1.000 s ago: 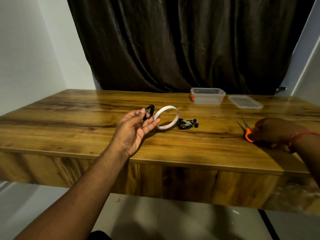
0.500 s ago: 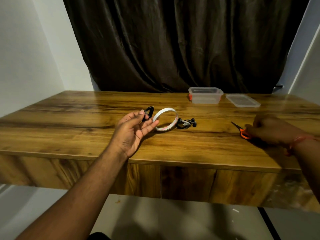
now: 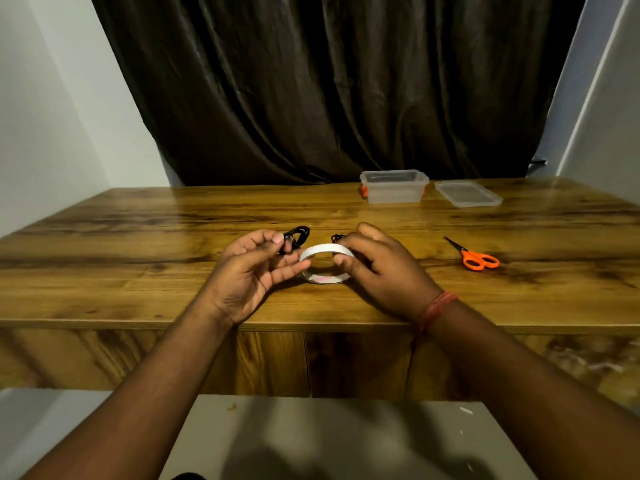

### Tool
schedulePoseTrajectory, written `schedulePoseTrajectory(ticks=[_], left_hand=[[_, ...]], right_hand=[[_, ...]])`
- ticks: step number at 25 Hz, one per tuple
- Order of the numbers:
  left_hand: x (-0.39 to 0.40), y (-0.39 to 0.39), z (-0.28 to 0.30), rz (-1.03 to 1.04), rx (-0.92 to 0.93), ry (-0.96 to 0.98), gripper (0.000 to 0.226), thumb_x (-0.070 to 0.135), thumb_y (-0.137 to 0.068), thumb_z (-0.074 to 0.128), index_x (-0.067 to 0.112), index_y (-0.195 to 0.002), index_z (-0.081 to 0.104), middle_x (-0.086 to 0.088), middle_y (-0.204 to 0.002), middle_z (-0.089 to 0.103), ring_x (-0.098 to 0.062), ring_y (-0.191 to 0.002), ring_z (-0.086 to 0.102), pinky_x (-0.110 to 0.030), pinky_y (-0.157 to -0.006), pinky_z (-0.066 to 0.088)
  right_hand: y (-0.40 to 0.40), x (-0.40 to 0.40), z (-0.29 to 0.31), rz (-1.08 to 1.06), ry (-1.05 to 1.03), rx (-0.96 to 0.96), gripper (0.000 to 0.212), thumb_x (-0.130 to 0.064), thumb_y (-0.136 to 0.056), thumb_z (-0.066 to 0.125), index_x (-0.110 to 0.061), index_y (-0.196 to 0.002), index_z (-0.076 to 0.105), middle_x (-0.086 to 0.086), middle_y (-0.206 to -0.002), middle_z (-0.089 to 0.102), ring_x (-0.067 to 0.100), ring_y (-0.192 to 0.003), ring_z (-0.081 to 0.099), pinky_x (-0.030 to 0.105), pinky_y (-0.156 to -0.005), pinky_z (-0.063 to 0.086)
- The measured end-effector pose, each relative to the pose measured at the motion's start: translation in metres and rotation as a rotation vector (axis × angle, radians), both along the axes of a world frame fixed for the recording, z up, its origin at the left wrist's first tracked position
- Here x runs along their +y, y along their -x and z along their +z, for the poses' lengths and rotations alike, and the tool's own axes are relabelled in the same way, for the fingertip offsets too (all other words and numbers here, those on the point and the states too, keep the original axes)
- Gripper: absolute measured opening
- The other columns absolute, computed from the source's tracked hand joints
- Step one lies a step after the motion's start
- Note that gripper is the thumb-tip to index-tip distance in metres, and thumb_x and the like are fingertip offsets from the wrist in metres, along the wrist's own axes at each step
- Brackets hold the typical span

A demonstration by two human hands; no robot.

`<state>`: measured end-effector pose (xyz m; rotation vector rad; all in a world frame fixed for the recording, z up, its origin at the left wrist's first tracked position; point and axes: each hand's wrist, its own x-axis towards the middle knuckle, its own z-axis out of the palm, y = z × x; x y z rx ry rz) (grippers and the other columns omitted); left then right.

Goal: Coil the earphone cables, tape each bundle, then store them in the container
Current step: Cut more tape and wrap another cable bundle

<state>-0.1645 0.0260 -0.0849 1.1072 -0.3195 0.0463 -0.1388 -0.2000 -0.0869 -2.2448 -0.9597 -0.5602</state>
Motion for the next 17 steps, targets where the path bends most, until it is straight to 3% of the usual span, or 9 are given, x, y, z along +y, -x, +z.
schedulePoseTrajectory(ticks=[4, 8, 13, 17], left_hand=[[0.002, -0.002, 0.001, 0.025, 0.063, -0.016, 0.012, 0.011, -0.089, 0.054, 0.004, -0.084, 0.062, -0.012, -0.085, 0.066, -0.039, -0.104, 0.068, -0.045, -0.073, 0.061], [0.005, -0.005, 0.000, 0.041, 0.101, -0.059, 0.012, 0.016, -0.089, 0.057, 0.005, -0.086, 0.060, -0.010, -0.085, 0.066, -0.038, -0.099, 0.070, -0.040, -0.060, 0.062], [0.002, -0.006, 0.001, 0.035, 0.096, -0.064, 0.009, 0.015, -0.086, 0.056, 0.009, -0.083, 0.062, -0.005, -0.080, 0.064, -0.023, -0.066, 0.073, -0.036, -0.049, 0.059], [0.003, -0.007, -0.001, 0.023, 0.082, -0.080, 0.009, 0.015, -0.087, 0.054, 0.006, -0.091, 0.056, -0.004, -0.083, 0.060, -0.015, -0.053, 0.066, -0.036, -0.047, 0.059]], right_hand=[[0.000, -0.029, 0.000, 0.074, 0.072, 0.022, 0.012, -0.039, -0.091, 0.065, -0.028, -0.091, 0.063, -0.014, -0.083, 0.048, 0.002, -0.076, 0.048, 0.021, -0.062, 0.038], [-0.009, -0.088, -0.005, -0.193, 0.312, -0.004, 0.021, -0.051, -0.085, 0.065, -0.030, -0.085, 0.059, -0.011, -0.084, 0.048, 0.011, -0.078, 0.053, 0.035, -0.064, 0.045], [-0.016, -0.106, -0.007, -0.364, 0.377, 0.033, 0.024, -0.057, -0.087, 0.059, -0.033, -0.093, 0.058, -0.011, -0.090, 0.048, 0.012, -0.076, 0.053, 0.031, -0.059, 0.041], [-0.023, -0.100, -0.006, -0.394, 0.370, 0.058, 0.016, -0.048, -0.091, 0.060, -0.032, -0.090, 0.058, -0.011, -0.091, 0.050, 0.016, -0.079, 0.055, 0.029, -0.060, 0.040]])
